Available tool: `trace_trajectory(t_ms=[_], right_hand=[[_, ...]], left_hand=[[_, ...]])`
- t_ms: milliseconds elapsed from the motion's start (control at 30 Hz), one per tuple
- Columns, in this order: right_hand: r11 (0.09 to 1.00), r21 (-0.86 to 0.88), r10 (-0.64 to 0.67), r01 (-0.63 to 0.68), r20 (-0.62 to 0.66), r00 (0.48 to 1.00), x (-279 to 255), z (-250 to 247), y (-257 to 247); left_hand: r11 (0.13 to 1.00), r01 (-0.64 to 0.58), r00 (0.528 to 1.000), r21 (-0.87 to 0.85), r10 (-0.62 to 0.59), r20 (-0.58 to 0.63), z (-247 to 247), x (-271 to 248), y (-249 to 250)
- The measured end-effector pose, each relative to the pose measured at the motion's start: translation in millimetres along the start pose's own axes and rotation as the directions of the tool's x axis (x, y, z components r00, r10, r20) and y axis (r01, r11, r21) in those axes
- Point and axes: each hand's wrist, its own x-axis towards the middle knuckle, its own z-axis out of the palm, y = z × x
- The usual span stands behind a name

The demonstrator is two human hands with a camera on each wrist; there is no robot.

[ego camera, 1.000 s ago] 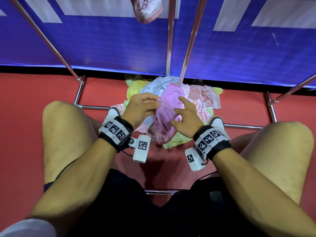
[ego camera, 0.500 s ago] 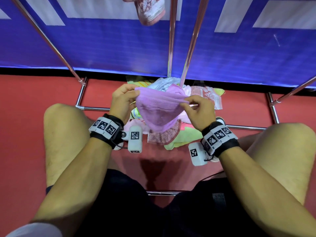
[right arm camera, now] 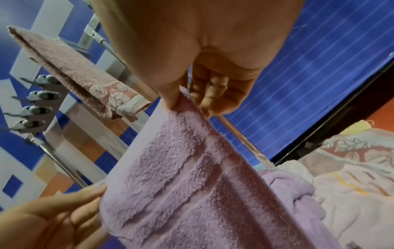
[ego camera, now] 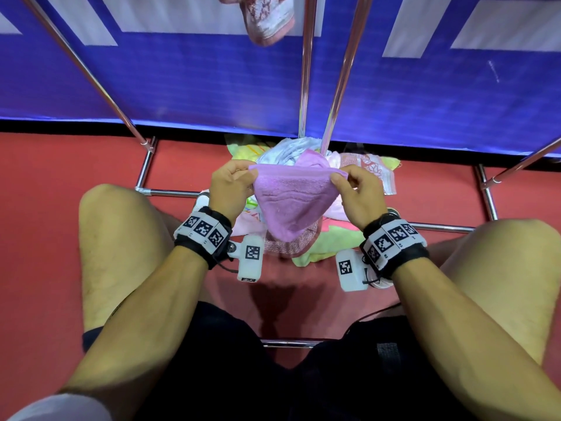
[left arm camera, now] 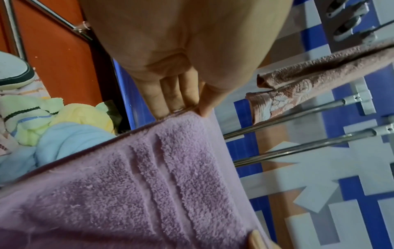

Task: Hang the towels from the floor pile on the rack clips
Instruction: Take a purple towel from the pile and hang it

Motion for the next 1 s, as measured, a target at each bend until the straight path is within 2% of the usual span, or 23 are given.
trace_trajectory(t_ms=[133, 267, 367, 467, 700, 833, 1000], right_hand=[[0.991, -0.126, -0.049, 0.041, -0.064, 0.997, -1.1, -2.0, -1.4], [0.985, -0.167, 0.020, -0.035, -0.087, 0.996, -1.8, -0.8, -0.3], [0.985, -0.159, 0.058, -0.064, -0.037, 0.998, -4.0, 0.0, -1.6], [0.992, -0.073, 0.108, -0.104, 0.048, 0.993, -7.2, 3.4, -5.1], [0.969, 0.189, 0.102, -0.159, 0.279, 0.955, -15.7, 15.0, -19.9], [0.969, 0.185, 0.088, -0.161, 0.353, 0.931, -18.2, 20.6, -18.3], [0.998, 0.063, 0.008, -0.032, 0.356, 0.935, -17.3, 22.5, -12.3]], left_hand=[[0.997, -0.042, 0.999, 0.072, 0.043, -0.014, 6.0, -3.8, -2.2], [0.989, -0.064, 0.998, 0.137, 0.064, 0.000, 12.1, -11.7, -7.1], [0.987, -0.024, 0.999, 0.157, 0.028, -0.024, 14.0, -11.6, -9.7], [0.989, 0.018, 1.000, 0.146, -0.015, -0.024, 14.4, -11.8, -9.6], [0.996, 0.013, 0.993, 0.091, -0.023, 0.114, 26.5, -21.1, -10.1], [0.993, -0.008, 0.984, 0.119, -0.014, 0.180, 33.2, -27.7, -16.4], [0.995, 0.034, 0.976, 0.096, -0.054, 0.211, 34.9, -28.9, -17.9]])
